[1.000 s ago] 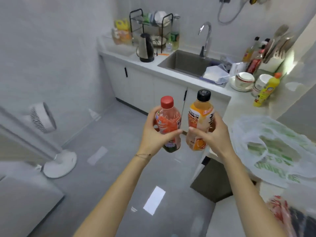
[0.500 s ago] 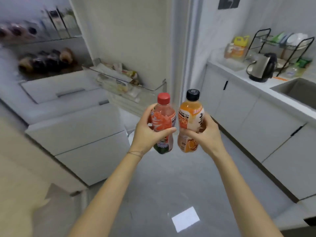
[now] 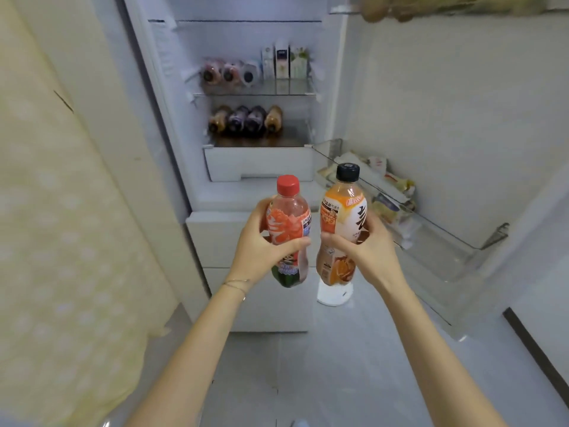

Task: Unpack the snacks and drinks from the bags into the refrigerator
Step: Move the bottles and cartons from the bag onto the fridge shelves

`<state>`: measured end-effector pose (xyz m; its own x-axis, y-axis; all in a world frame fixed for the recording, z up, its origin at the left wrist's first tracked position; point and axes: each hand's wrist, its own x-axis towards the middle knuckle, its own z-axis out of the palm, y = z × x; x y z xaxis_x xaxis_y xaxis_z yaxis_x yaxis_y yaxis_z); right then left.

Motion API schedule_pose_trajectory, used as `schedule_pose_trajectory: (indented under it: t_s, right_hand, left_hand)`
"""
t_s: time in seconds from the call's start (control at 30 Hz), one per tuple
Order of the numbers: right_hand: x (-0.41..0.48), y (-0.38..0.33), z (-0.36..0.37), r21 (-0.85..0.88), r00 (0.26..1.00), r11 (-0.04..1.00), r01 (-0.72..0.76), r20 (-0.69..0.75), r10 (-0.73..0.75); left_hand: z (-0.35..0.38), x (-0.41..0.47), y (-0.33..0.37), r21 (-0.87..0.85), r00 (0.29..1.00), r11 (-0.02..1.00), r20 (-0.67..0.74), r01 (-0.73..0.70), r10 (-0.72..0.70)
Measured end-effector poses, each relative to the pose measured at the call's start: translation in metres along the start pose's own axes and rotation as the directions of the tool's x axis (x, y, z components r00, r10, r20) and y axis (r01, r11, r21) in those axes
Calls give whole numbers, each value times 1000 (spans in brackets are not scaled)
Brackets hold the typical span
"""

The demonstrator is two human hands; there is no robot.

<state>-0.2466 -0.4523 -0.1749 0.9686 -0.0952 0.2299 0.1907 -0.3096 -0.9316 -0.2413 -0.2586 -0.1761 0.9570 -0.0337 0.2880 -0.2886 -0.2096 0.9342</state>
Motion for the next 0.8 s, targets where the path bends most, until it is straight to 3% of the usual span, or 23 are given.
schedule_pose_trajectory:
  t_s: [0.47, 0.8]
  right_hand:
    - [173, 5, 111, 56, 986, 998, 16, 167, -25]
    - [262, 13, 153, 78, 998, 996, -50, 44, 47]
  left_hand:
    - [-71, 139, -33, 92, 971, 995, -236, 41, -19]
    - [-93, 251, -73, 58, 985, 998, -171, -15, 25]
